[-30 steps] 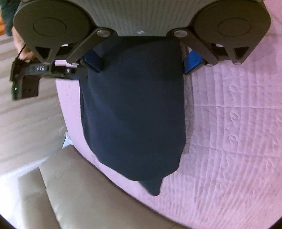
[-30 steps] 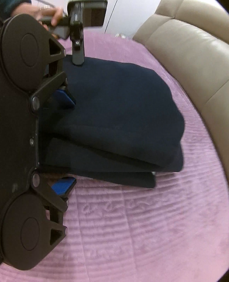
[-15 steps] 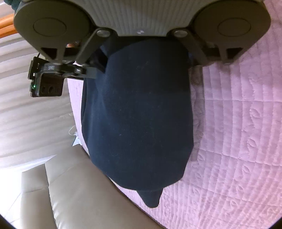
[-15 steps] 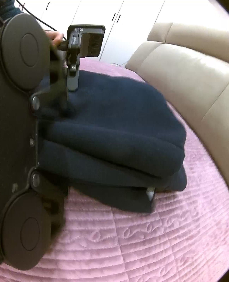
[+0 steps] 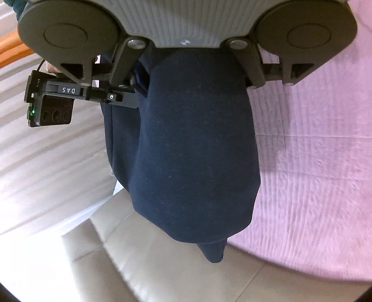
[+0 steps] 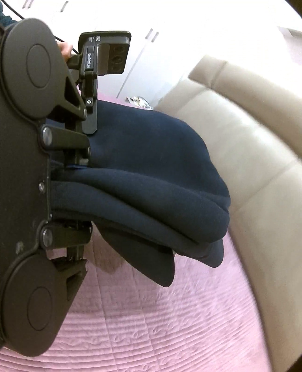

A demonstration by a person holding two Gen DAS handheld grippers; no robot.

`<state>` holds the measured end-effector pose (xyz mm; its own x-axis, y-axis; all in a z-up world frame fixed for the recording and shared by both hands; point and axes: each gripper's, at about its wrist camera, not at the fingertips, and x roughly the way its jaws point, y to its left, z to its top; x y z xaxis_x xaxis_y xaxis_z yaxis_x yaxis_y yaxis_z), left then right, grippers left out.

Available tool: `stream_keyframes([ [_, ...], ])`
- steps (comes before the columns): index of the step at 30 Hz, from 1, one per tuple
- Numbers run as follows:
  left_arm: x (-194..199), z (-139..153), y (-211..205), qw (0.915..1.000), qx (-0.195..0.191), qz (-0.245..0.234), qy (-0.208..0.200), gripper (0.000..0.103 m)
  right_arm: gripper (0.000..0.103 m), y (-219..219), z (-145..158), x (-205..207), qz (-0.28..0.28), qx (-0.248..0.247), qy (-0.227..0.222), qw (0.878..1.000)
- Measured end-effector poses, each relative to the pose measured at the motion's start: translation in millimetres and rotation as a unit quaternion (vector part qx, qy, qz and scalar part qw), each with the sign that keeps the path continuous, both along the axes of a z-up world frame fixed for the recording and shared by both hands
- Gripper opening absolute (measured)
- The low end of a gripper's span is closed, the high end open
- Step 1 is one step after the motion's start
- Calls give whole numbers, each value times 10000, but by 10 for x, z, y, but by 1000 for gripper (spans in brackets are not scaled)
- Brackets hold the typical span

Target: Fold large clothes

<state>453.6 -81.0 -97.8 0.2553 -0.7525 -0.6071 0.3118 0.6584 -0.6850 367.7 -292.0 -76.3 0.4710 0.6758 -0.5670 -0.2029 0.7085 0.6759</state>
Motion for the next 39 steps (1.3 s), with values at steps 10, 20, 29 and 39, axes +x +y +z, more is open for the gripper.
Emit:
stream_keyframes([
  [10,-1406,878,614,9977,321,314,-503,73,39,618,542,-1032,488,-33,-383,9981],
  [20,-2274,676,914,9950,798,493,-338,73,39,849,21,-1497,585,311,171,9977],
  [29,-2354,89,936,9922,1143,505,14,74,39,885,-531,-1554,506,270,689,9960],
  [39,-2267,-306,751,9909,1266,409,180,74,39,816,-812,-1562,335,143,924,9951],
])
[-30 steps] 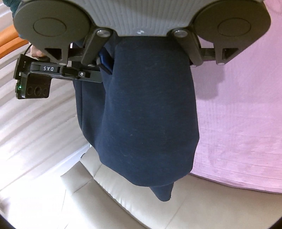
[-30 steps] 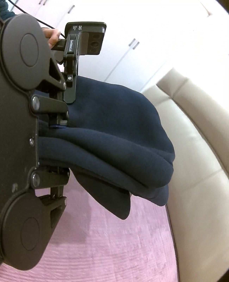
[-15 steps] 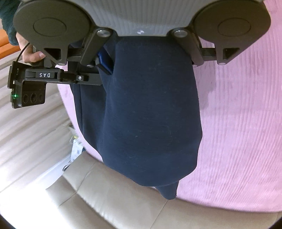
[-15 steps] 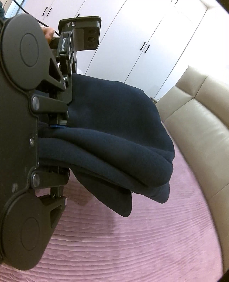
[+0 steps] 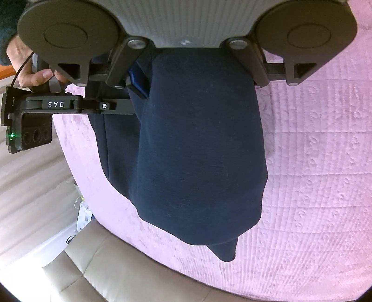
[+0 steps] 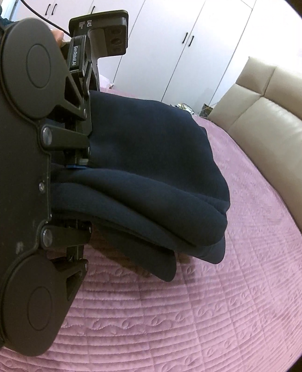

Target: Fold large clothes

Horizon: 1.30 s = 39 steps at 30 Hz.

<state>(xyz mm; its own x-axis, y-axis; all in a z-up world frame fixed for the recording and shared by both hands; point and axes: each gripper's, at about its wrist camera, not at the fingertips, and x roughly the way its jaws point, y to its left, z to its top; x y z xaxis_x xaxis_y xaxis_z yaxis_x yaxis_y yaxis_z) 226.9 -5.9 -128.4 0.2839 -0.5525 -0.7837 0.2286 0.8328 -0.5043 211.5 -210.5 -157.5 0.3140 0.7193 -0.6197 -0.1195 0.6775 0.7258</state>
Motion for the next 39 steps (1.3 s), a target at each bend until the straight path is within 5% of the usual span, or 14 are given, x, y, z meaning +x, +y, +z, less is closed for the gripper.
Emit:
stream_keyframes([
  [13,-9,-255,-153,9999,130,-35,-25,76,41,-54,-200,-21,-70,-302,-57,9995],
  [17,-50,-316,-140,9999,141,71,-60,83,82,-81,-175,-35,-85,-1328,-708,9886],
  [23,-366,-153,117,9975,576,-20,-402,91,83,-119,134,-260,-257,-1884,-1020,9764],
  [27,-577,-166,137,9981,496,-303,-213,91,83,61,439,-675,-43,-1697,-1362,9760],
  [29,-670,-247,119,9984,406,-377,-59,93,84,217,326,-810,311,-1892,-1150,9747],
  [32,-770,-368,90,9980,510,-378,33,99,84,274,72,-953,254,-2805,-1240,9515],
  [34,-846,-418,37,9946,907,-487,-129,103,97,126,-102,-970,34,-2672,-1120,9571],
  [36,-912,-454,-1,9912,1177,-548,-243,103,98,17,-214,-978,-102,-2446,-957,9648],
  [39,-975,-426,-26,9914,1236,-386,-167,103,100,40,-166,-1041,-63,-2712,-1174,9553],
])
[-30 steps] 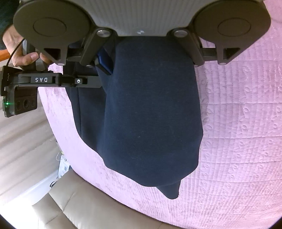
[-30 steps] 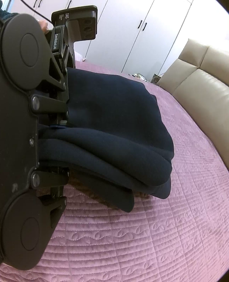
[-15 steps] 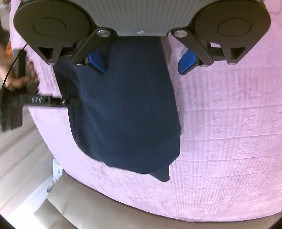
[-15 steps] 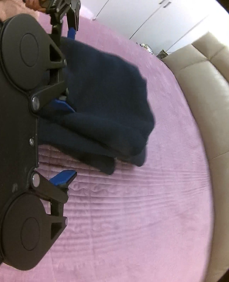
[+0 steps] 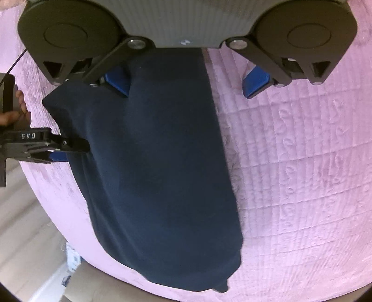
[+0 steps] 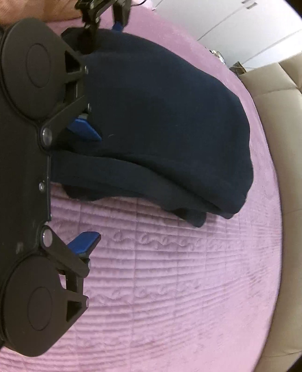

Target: Fold large clothes

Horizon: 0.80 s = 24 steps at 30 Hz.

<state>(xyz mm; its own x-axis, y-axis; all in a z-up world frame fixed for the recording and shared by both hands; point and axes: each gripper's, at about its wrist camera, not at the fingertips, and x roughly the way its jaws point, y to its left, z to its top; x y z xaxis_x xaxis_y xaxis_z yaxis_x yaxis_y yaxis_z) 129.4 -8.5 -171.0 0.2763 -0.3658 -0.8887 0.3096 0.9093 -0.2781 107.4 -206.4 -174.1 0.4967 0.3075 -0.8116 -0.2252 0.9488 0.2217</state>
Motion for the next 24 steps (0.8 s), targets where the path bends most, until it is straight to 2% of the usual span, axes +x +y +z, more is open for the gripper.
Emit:
stream_keyframes([
  [1,-41,35,-26,9999,118,-10,-94,103,100,20,37,-24,-62,-239,-39,9997],
  [2,-94,68,-28,9995,251,-11,-187,103,103,51,66,-38,-195,-852,-100,9961],
  [3,-136,110,-51,9990,376,16,-258,103,103,24,90,-76,-152,-1079,-224,9938],
  [4,-181,172,-75,9979,534,98,-355,103,103,-57,129,-101,-438,-1061,-103,9933],
  [5,-222,235,-95,9968,642,183,-444,103,101,-141,202,-129,-727,-835,71,9938],
  [7,-303,362,-108,9936,869,386,-603,103,99,-186,410,-235,-984,-730,108,9924],
  [11,-456,632,-207,9841,1330,620,-996,103,101,-13,958,-499,-694,-481,-172,9963],
  [14,-579,790,-225,9818,1321,815,-1095,103,102,162,1254,-698,-459,-193,-260,9984],
  [17,-662,905,-172,9822,1104,1035,-1112,103,102,353,1314,-827,-207,-237,-235,9992],
  [22,-893,1018,-165,9741,1321,1230,-1363,103,102,534,1235,-1004,-140,-347,-110,9992],
  [24,-1002,1033,-147,9730,1290,1269,-1431,103,102,586,1210,-1064,-111,-354,-40,9993],
])
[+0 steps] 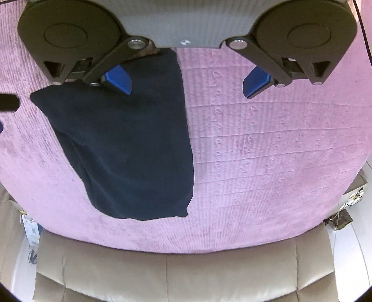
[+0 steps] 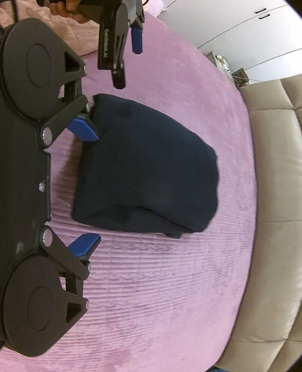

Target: Fold large clothes

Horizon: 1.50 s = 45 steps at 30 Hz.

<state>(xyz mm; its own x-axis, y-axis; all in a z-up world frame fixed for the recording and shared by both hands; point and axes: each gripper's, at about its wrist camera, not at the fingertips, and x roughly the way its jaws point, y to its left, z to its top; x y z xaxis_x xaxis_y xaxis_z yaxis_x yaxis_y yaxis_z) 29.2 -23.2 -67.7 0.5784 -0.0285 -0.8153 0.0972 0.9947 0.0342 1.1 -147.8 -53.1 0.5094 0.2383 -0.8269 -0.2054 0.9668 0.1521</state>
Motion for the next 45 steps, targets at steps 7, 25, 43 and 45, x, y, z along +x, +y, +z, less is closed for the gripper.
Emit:
stream_keyframes([
  [7,-189,-16,-94,10000,3,8,-38,103,102,38,-24,-89,15,-71,1,10000],
  [25,-248,35,-132,9999,-123,42,-88,103,102,32,-19,-139,97,-58,-28,9999],
  [43,-239,9,-134,10000,-86,7,-37,103,102,47,-10,-149,180,-79,-51,9998],
  [45,-236,7,-137,9999,-97,-8,-33,103,102,52,-5,-150,185,-84,-61,9998],
])
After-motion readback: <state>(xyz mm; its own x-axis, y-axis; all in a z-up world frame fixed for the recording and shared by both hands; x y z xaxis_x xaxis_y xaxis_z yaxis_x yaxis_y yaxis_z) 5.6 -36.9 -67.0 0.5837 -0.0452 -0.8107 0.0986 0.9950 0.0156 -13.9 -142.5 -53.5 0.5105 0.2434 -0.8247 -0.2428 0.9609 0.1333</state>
